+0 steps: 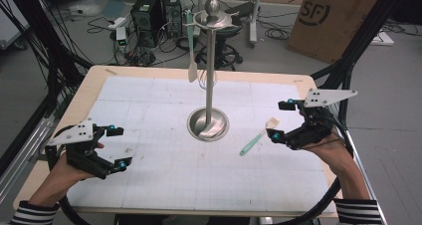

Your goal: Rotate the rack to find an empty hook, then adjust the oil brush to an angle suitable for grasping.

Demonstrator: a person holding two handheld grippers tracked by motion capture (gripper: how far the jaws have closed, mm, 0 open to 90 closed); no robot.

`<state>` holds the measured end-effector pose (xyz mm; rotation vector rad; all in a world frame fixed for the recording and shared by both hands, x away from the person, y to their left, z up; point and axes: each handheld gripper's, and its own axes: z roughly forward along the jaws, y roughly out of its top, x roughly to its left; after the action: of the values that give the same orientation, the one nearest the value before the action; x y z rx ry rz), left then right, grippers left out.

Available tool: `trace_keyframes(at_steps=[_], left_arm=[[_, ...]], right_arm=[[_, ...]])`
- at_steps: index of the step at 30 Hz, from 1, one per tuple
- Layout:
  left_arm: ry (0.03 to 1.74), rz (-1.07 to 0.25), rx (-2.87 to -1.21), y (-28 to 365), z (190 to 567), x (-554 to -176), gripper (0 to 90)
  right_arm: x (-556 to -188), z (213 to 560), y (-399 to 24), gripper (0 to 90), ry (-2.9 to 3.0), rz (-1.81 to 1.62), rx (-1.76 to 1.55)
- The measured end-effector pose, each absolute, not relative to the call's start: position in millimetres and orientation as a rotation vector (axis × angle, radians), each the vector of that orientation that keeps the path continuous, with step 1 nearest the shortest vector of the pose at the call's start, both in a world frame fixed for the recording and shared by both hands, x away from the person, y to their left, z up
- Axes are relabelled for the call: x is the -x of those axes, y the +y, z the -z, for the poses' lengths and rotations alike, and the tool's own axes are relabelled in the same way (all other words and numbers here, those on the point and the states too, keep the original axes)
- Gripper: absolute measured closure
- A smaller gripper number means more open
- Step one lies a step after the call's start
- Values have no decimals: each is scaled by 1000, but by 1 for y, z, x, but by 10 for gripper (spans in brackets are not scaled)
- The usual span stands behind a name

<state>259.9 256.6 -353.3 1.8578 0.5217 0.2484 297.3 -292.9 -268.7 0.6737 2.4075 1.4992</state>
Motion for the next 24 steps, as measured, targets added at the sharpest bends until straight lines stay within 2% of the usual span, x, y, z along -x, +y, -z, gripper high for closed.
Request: trace_keyframes(at_steps=[24], left_arm=[[523,-251,-1852,259,355,-262,17]], right_arm=[[-295,306,-310,2,2393,-1490,-749]])
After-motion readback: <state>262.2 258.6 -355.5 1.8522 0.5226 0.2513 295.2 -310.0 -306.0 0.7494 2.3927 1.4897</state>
